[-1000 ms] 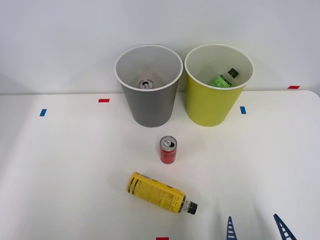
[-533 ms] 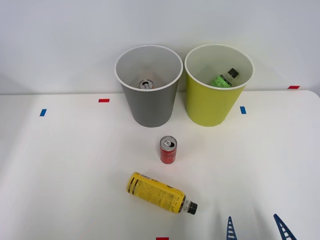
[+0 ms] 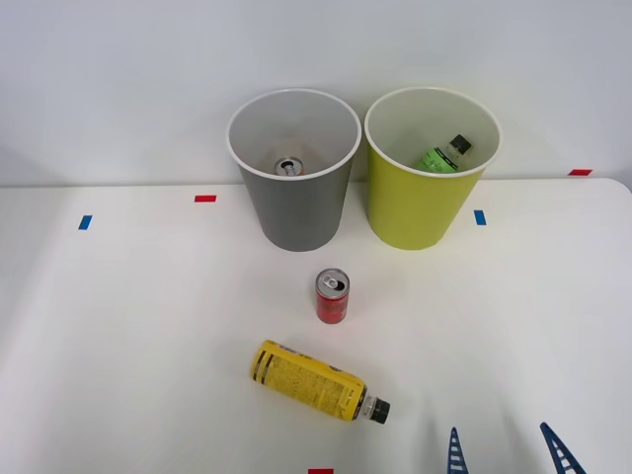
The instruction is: Put cans in the gray bin, plastic bottles in the light green bin
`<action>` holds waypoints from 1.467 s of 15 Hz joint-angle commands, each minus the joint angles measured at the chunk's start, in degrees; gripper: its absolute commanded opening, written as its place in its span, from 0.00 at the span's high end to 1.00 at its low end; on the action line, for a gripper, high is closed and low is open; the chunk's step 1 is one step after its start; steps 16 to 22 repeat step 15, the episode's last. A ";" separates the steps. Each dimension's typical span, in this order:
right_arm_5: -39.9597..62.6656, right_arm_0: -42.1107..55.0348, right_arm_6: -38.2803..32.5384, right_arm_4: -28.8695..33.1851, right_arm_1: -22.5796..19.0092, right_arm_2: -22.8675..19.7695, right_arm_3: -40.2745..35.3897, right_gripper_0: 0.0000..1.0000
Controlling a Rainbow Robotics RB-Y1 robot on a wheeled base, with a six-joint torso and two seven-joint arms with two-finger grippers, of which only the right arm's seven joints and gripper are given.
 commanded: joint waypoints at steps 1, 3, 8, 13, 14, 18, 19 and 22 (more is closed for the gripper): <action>0.01 0.00 0.01 0.00 0.00 0.00 -0.01 0.00; 0.01 0.00 0.01 0.00 0.00 0.00 -0.01 0.00; 0.01 0.00 0.01 0.00 0.00 0.00 -0.01 0.00; 0.01 0.00 0.01 0.00 0.00 0.00 -0.01 0.00; 0.01 0.00 0.01 0.00 0.00 0.00 -0.01 0.00; 0.01 0.00 0.01 0.00 0.00 0.00 -0.01 0.00; 0.01 0.00 0.01 0.00 0.00 0.00 -0.01 0.00; 0.01 0.00 0.01 0.00 0.00 0.00 -0.01 0.00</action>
